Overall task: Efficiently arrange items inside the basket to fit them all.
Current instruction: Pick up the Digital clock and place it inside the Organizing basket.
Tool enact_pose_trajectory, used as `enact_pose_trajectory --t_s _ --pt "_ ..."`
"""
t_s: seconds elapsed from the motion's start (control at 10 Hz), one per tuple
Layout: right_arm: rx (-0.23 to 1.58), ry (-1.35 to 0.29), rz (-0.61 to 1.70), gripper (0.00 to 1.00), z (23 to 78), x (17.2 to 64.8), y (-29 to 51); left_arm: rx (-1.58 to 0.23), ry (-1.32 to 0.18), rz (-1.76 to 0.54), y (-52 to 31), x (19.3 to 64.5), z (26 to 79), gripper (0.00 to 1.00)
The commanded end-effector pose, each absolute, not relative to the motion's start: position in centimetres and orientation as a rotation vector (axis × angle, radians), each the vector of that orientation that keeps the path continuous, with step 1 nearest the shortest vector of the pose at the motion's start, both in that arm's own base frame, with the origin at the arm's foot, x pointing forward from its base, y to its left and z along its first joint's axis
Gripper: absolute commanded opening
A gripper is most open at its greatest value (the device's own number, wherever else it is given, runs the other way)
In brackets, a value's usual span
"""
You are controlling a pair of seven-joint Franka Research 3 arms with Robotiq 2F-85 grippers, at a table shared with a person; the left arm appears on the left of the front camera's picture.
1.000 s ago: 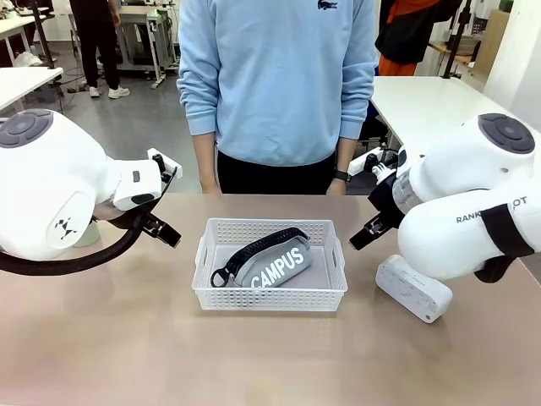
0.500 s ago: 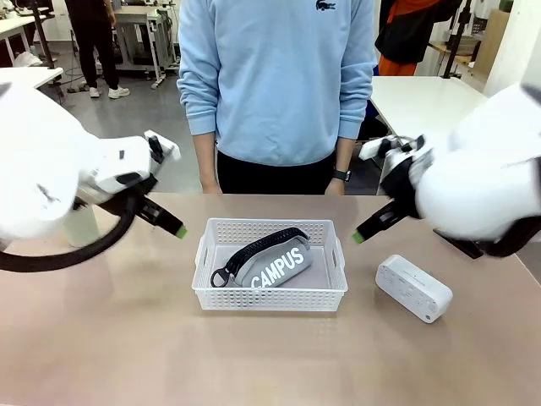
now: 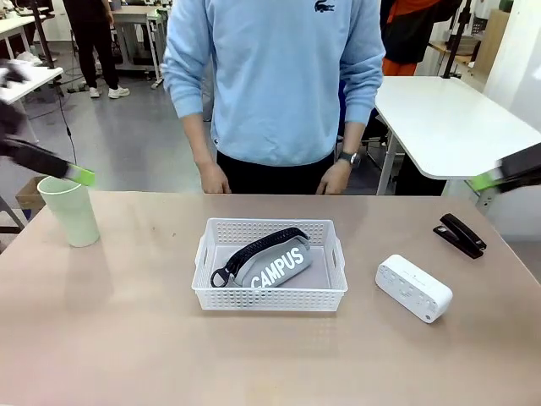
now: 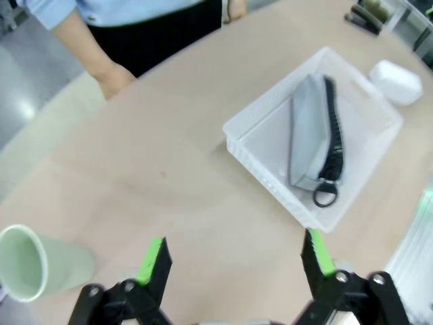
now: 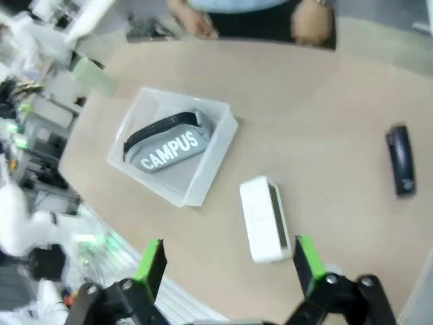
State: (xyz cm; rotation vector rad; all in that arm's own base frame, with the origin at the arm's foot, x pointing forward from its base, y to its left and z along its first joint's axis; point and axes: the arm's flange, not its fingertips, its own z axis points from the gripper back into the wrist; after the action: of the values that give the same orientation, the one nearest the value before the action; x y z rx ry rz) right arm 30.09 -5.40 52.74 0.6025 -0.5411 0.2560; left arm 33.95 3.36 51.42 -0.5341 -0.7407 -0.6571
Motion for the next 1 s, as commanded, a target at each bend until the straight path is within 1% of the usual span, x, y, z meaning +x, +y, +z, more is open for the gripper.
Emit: enact_pose_trajectory --t_s 0.0,0.1,0.3,0.6,0.7,0.8,0.9 --pt "0.747 -0.581 0.015 1.00 52.7 27.8 -11.6 -0.611 -0.813 -0.571 8.3 21.7 43.9 1.00" --pt "0.821 -0.590 -0.054 1.00 52.3 26.2 -15.3 -0.681 -0.850 -0.484 11.6 20.4 42.9 1.00" --pt "0.927 -0.627 -0.186 1.00 51.0 23.4 -20.5 -0.818 -0.885 -0.316 17.0 19.1 40.2 1.00" --pt "0.999 -0.632 -0.350 1.00 46.7 21.5 -24.5 -0.953 -0.913 -0.146 19.3 19.2 36.9 1.00" --pt "0.966 -0.623 -0.412 1.00 45.3 21.5 -25.2 -0.972 -0.959 -0.126 19.8 19.5 36.6 1.00" --pt "0.851 -0.647 -0.492 1.00 44.4 21.5 -25.6 -0.935 -0.954 -0.040 19.3 20.1 36.7 1.00" --pt "0.972 -0.613 -0.394 1.00 46.6 20.8 -25.4 -0.947 -0.901 -0.117 26.7 19.3 39.0 1.00"
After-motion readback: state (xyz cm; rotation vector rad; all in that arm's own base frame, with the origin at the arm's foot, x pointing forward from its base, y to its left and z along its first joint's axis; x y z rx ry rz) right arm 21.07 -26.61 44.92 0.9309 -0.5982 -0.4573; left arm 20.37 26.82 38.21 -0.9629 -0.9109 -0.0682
